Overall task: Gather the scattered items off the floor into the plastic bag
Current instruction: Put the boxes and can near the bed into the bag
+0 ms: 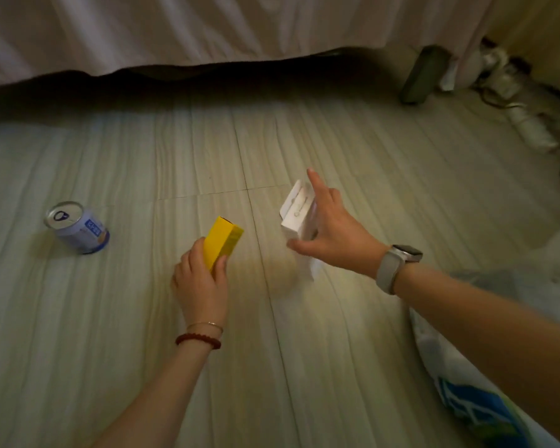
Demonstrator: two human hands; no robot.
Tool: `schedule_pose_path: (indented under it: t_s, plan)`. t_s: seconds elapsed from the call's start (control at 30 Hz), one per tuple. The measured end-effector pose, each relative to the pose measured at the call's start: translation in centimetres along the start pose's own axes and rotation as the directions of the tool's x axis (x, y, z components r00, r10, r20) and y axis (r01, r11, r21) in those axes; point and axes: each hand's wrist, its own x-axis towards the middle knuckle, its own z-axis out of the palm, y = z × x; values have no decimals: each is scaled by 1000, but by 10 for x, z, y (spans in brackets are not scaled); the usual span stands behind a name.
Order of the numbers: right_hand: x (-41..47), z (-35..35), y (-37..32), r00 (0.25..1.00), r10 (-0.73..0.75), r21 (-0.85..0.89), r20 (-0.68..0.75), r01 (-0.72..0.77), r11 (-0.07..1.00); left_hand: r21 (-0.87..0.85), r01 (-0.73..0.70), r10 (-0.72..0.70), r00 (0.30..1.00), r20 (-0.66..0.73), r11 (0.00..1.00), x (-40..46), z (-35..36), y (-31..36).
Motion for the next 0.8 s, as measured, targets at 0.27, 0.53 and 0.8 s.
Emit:
schedule_pose_path:
  t_s: [0.27,0.53,0.8]
  plan:
    - [-110,-157,15,849,16,364,-528,209,908,-484,-158,183,983,5,861,-67,-17,177]
    - [-267,-236,84,612,264,462,-745,189,866,-720,-174,496,828,262,672,-136,-5,256]
    - [-331,-193,128,696,452,389,-558,-262,883,-615,-280,520,816,252,737,-176,-1,244]
